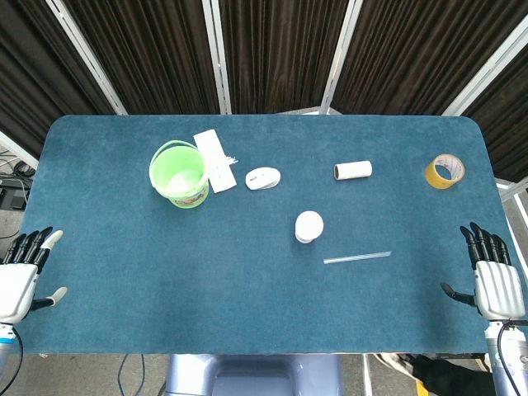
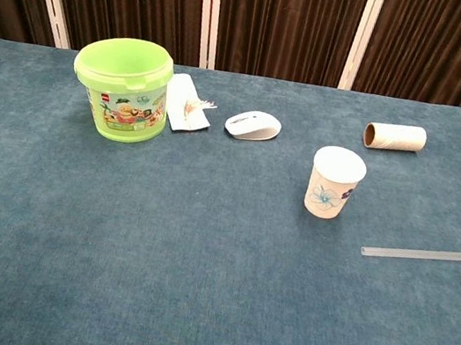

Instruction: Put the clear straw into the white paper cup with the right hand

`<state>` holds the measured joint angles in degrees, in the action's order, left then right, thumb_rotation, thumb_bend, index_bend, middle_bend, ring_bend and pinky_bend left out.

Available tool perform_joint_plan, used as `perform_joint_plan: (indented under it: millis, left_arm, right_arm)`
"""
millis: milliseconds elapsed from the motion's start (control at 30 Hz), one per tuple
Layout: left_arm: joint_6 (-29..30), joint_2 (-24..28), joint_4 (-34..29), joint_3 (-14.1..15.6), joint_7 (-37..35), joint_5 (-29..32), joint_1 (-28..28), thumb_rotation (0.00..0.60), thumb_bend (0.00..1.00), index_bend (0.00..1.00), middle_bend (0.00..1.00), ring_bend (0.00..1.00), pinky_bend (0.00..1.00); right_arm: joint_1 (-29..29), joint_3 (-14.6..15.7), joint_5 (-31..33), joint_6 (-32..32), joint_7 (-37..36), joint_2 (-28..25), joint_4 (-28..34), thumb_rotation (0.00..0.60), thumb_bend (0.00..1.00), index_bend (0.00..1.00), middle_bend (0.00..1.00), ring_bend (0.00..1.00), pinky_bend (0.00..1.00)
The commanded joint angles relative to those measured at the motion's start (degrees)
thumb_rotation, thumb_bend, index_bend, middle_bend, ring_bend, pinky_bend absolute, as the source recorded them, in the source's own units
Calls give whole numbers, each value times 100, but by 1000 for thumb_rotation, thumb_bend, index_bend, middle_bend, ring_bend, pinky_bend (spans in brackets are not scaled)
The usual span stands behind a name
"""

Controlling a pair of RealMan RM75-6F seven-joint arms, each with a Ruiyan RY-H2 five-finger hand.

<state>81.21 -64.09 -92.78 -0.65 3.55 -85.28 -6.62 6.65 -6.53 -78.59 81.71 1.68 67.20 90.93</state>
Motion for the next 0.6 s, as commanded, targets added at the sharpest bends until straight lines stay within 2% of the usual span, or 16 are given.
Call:
perform_joint_plan:
  millis: [33,467,600]
  left_arm:
    - [-3,-1,4,2,3,1,0,600,200,0,0,0,0]
    - [5,-14,28,3,38,7,6,600,202,0,0,0,0]
    - [5,-27,39,13,65,-5,8,600,202,0,0,0,0]
  right_arm:
    - [2,2,8,-18,1,-4,7,600,130,0,0,0,0]
    - [55,40,-13,-167,58,-35,135,600,130,9,0,0,0]
    - [93,-28,-37,-115,66,5,162,600,129,132,0,0,0]
